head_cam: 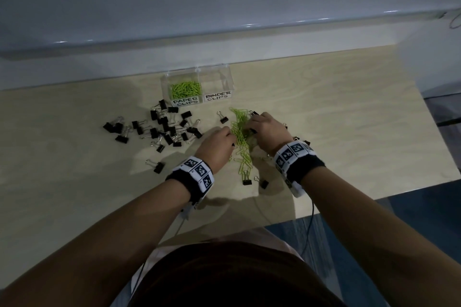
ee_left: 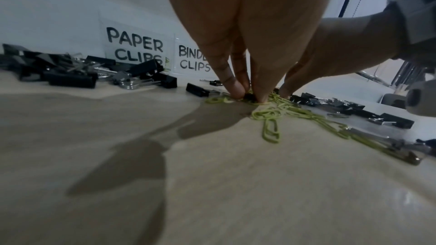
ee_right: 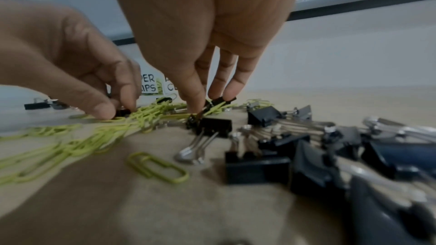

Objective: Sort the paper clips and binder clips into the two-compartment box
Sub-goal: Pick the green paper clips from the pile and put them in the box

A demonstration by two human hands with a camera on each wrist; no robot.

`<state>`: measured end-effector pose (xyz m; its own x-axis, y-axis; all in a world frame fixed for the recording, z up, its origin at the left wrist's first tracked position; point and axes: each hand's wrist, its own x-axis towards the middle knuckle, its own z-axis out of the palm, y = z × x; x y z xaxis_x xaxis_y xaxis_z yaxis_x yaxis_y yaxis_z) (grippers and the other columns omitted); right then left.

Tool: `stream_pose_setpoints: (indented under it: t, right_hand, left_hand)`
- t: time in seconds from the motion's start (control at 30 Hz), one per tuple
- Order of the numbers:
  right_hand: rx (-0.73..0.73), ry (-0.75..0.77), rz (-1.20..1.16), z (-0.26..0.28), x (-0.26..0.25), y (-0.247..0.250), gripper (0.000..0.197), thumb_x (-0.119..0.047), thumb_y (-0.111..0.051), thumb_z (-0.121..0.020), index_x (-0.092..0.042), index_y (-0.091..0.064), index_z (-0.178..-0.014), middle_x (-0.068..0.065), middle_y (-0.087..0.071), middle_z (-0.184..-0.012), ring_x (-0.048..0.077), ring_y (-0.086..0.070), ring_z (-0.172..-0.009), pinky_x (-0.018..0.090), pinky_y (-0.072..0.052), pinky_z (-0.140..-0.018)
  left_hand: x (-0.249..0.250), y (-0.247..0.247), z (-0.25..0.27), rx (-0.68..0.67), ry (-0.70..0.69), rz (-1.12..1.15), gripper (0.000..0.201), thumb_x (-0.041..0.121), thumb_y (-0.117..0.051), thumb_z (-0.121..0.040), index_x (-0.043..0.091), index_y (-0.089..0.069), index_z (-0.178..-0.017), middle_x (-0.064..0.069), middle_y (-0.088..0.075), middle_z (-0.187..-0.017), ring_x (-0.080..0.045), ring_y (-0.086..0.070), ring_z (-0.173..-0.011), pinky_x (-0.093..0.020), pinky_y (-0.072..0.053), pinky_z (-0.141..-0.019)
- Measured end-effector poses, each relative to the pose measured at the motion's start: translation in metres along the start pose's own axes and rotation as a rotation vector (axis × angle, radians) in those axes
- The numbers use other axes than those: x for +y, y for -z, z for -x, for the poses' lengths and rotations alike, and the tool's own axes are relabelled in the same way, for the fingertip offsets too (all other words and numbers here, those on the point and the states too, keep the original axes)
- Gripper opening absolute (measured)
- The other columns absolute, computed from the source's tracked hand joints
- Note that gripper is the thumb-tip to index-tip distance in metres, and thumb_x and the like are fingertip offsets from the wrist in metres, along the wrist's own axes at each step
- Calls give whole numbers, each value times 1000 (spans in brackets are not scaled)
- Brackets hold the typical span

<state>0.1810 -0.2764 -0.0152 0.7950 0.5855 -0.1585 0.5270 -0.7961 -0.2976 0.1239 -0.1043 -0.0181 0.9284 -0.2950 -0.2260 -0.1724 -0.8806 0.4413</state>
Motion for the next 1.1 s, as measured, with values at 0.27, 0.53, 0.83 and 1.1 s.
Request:
stream_pose_setpoints:
  t: [0.27,0.53,0.83,1.1]
  right_hand:
    - [125,13,-95,18,12,-1,24,11,-65,-70,-5,-66,-88,14,-60,-86,32,-56,-75,38,-52,-60]
    - [225,-229,-181,50,46,6,16,2,-64,-76,-7,-68,-88,10,-60,-87,28,-55,-79,38,-52,-65]
    - [13,-81,-106,-26,-16,25,45,0,-55,-73,-7,-60,-118,11,-59,-116,31,-53,-107,41,-48,-88]
    - [-131,3,-75,-8,-36,7,43,5,-55,-79,-14,-60,-117,6,-61,-106,25,-60,-91,41,-55,-80]
  left_hand:
    - [-10,3,14,71,-147,166,4,7,-59,-80,5,-62,-80,-8,-59,-84,-24,-54,-78,-42,-50,-71]
    - [-48,30,23,295,-13,174,10,12,-59,-87,8,-63,-95,-2,-57,-97,-12,-49,-87,-23,-40,-77]
    - [-31,10,37,-102,-50,-8,81,49,-69,-75,12,-37,-139,-6,-40,-129,-21,-38,-119,-36,-40,-102]
    - [-14,-1,17,12,28,55,71,28,-65,-85,6,-29,-143,-11,-40,-136,-26,-37,-126,-35,-36,-105]
